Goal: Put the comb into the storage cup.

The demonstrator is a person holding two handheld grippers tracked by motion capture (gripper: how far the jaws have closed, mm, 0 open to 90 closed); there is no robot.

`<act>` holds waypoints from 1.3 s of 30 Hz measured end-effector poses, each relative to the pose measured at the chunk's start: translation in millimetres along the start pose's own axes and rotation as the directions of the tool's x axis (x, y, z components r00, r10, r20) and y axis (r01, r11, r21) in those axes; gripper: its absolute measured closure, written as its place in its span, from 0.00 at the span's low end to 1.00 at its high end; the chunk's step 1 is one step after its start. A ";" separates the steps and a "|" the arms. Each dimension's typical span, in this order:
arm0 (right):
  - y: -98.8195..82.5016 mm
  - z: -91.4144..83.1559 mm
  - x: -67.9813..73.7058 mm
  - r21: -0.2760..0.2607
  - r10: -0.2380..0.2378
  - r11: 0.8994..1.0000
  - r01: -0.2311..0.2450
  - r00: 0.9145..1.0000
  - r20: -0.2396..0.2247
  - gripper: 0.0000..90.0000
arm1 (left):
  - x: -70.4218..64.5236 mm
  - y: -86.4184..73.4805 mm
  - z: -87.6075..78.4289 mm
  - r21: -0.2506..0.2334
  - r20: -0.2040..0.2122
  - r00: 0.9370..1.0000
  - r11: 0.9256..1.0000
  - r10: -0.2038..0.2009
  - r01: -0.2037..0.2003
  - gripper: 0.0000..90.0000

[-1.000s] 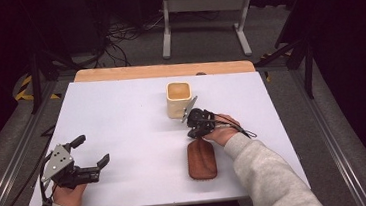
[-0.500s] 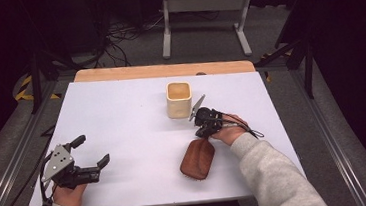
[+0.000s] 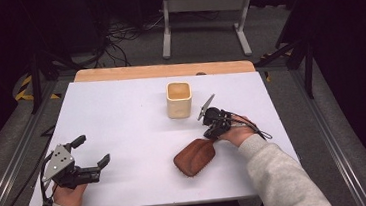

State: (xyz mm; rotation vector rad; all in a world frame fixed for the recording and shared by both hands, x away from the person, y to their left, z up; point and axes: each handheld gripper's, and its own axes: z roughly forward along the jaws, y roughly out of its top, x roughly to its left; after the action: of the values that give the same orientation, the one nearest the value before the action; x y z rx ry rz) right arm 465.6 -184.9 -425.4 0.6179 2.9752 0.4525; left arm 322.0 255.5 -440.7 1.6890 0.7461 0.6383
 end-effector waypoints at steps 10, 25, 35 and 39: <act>-11.5 -3.2 3.0 0.012 0.010 1.000 -0.010 1.000 -0.006 1.00 | -0.1 0.0 0.0 0.000 -0.001 1.000 1.000 0.001 -0.001 0.01; -30.3 -8.7 12.0 0.012 0.026 1.000 -0.025 0.999 -0.025 1.00 | -0.8 -0.4 1.2 0.005 0.001 1.000 1.000 0.000 0.000 0.01; -40.4 -10.3 15.0 0.009 0.031 0.999 -0.031 0.999 -0.033 1.00 | -1.1 -0.6 1.8 0.007 0.000 1.000 1.000 0.000 0.000 0.01; -41.1 -12.7 15.9 -0.007 0.041 0.999 -0.041 0.999 -0.034 0.99 | -1.3 -0.6 2.0 0.006 -0.001 1.000 1.000 0.001 -0.001 0.01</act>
State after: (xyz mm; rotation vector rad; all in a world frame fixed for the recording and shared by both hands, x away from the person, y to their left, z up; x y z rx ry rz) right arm 433.9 -218.0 -425.7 0.6783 2.9959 0.4813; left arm 322.5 253.4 -441.8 1.6949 0.7487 0.6380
